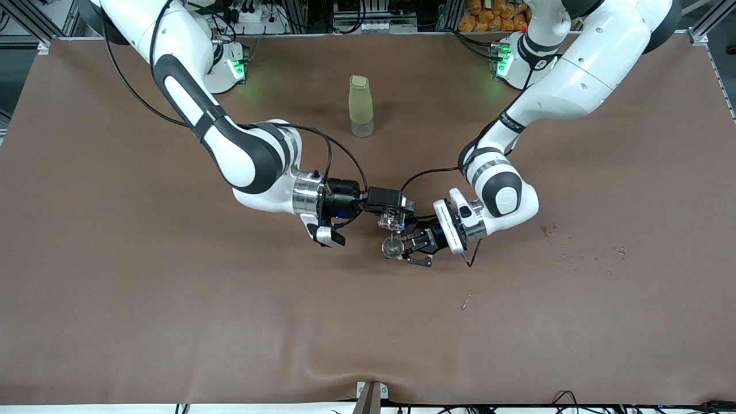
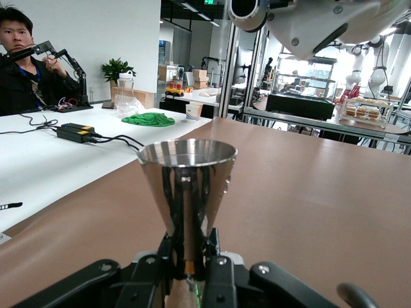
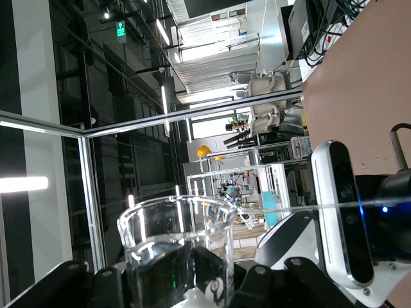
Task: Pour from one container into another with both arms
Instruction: 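Tilt the right gripper's beaker over the jigger held by the left gripper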
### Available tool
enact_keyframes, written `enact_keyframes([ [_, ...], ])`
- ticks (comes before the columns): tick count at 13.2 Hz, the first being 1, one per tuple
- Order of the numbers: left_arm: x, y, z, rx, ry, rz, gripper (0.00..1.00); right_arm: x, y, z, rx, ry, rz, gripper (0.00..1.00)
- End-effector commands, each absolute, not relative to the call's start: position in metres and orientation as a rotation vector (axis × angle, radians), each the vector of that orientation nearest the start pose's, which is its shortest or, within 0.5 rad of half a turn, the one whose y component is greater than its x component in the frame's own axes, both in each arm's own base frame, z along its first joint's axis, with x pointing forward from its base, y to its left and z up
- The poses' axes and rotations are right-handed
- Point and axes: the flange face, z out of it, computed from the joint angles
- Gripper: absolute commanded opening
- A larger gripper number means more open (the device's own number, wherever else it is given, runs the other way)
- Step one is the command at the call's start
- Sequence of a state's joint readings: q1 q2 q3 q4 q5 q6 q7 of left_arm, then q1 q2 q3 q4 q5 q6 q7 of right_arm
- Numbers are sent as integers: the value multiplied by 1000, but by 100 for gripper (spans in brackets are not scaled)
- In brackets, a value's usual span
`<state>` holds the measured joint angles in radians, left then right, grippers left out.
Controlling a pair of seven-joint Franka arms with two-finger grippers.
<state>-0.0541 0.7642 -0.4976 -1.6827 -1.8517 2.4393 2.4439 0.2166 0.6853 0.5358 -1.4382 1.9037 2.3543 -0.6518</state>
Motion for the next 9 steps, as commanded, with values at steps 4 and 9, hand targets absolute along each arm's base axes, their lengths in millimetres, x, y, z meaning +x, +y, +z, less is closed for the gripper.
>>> enact_keyframes([
  [4,607,-331,206,1659,-1047,1247,0,607,456,390,-1423,321,21,0],
  [9,607,-332,206,1660,-1044,1246,0,607,457,392,-1408,367,74,0],
])
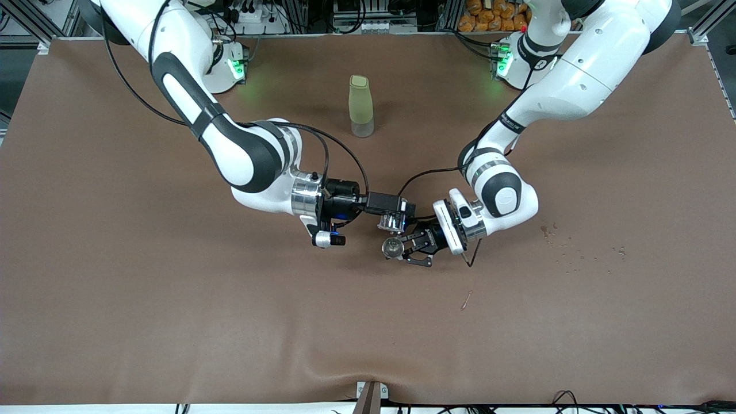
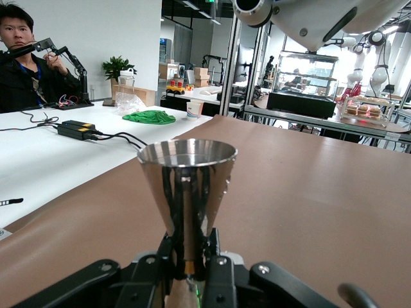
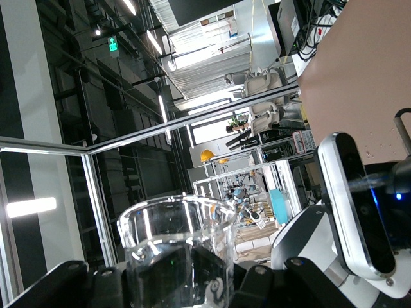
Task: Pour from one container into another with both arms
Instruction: 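Tilt the right gripper's beaker over the jigger held by the left gripper, then return the beaker with the right gripper while the left gripper returns the jigger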
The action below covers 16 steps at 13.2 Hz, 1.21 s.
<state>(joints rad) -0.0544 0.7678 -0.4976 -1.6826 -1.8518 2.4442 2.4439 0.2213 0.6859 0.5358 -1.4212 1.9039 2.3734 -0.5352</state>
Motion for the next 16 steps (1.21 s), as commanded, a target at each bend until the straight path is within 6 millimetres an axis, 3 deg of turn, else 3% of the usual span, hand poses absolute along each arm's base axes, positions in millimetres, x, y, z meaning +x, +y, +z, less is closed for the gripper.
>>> enact_keyframes([
  [1,607,-332,206,1661,-1042,1246,0,607,457,392,-1409,365,72,0],
  [4,606,-334,206,1658,-1045,1244,0,613,451,396,-1423,341,39,0],
  [9,612,-323,207,1665,-1051,1257,0,635,419,390,-1640,-79,-295,0],
  [10,618,-308,204,1683,-1056,1270,0,650,394,381,-1688,-158,-385,0],
  [13,628,-263,196,1680,-1083,1308,0,666,345,352,-1729,-315,-570,0],
  [16,634,-214,187,1632,-1131,1303,0,688,271,326,-1778,-548,-683,0],
])
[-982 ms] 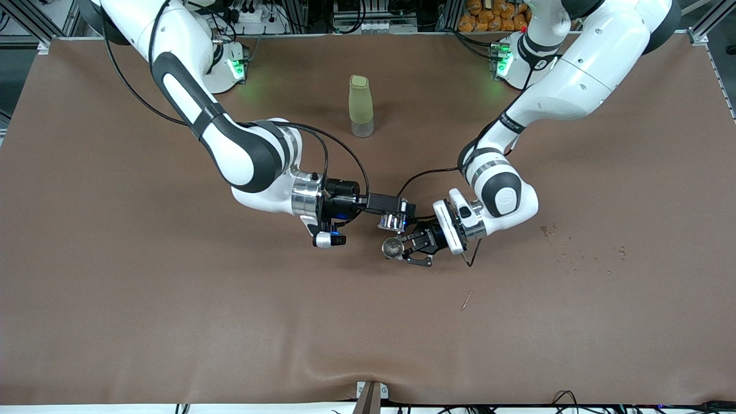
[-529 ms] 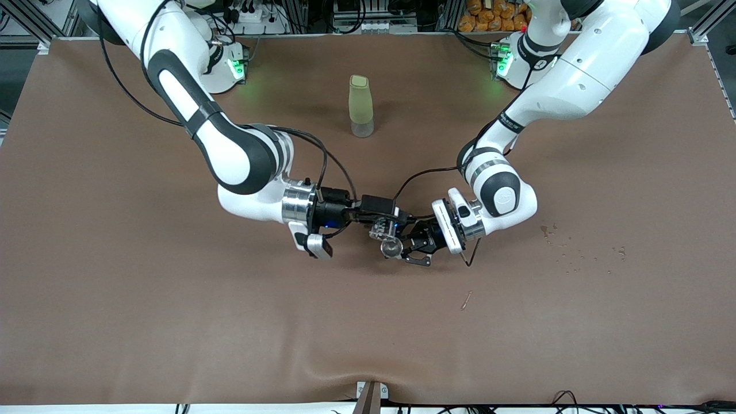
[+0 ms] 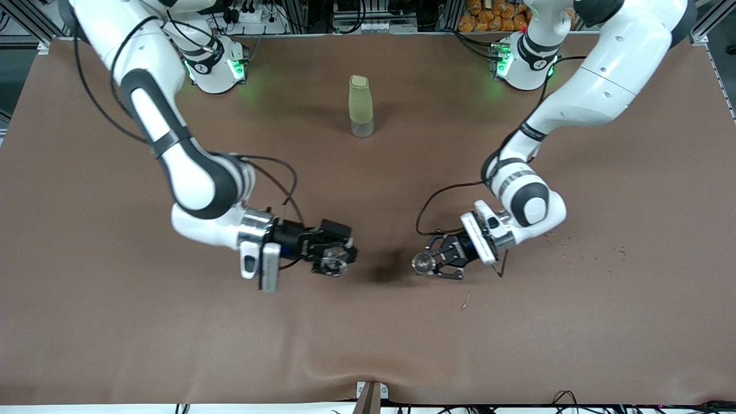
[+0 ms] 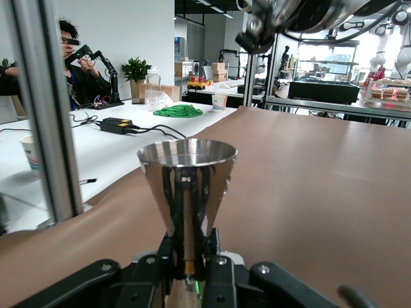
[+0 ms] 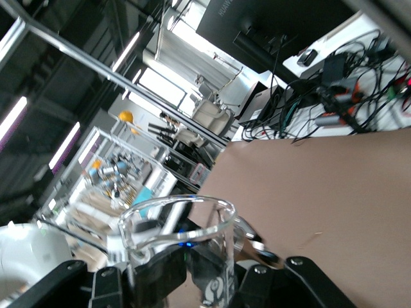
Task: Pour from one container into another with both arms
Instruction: 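Return the beaker with the right gripper while the left gripper returns the jigger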
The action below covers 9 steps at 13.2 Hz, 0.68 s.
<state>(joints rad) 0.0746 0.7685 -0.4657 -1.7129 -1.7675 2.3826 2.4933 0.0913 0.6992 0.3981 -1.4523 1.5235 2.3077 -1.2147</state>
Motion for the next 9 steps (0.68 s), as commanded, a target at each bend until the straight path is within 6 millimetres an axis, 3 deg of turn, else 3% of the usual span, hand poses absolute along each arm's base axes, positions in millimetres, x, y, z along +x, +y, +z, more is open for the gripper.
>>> enact_keyframes([
  [1,636,-197,184,1614,-1145,1303,0,692,247,319,-1799,-623,-714,0],
  [6,629,-104,173,1507,-1212,1258,0,710,84,268,-1801,-952,-851,0],
  [9,620,-46,169,1448,-1275,1205,0,703,-9,218,-1792,-1093,-922,0],
])
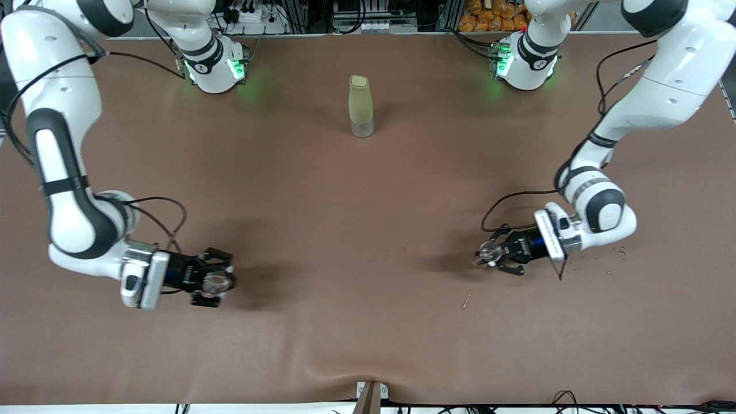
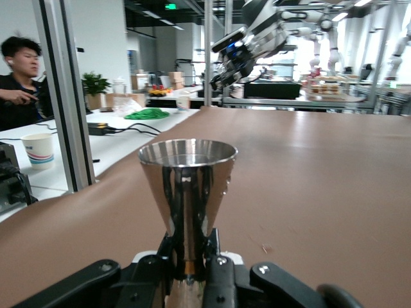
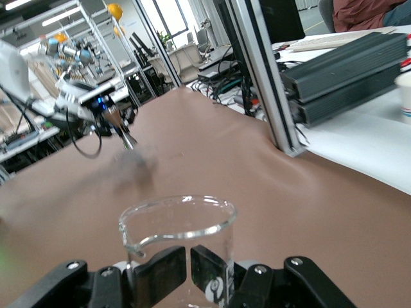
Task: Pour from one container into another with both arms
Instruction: 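Return the beaker with the right gripper while the left gripper returns the jigger, then open the right gripper on the beaker while the left gripper lowers the jigger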
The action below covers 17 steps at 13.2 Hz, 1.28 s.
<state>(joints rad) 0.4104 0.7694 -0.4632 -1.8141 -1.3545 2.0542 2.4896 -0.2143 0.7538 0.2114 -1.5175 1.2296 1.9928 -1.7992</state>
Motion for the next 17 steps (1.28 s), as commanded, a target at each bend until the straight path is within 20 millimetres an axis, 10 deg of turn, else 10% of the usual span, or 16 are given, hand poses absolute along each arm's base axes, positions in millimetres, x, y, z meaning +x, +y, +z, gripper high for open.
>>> enact_keyframes([
  [1,616,-25,167,1432,-1290,1187,0,696,-42,189,-1813,-1132,-917,0],
  [4,603,36,163,1405,-1336,1140,0,676,-123,136,-1830,-1175,-988,0],
  [9,573,111,148,1386,-1358,1068,0,668,-189,94,-1840,-1253,-1127,0],
  [10,570,121,147,1386,-1361,1061,0,668,-190,93,-1844,-1239,-1123,23],
  [11,567,126,147,1374,-1372,1043,0,668,-190,93,-1845,-1232,-1125,99],
  [17,550,162,119,1387,-1375,1045,0,675,-192,119,-1871,-1160,-1087,100],
])
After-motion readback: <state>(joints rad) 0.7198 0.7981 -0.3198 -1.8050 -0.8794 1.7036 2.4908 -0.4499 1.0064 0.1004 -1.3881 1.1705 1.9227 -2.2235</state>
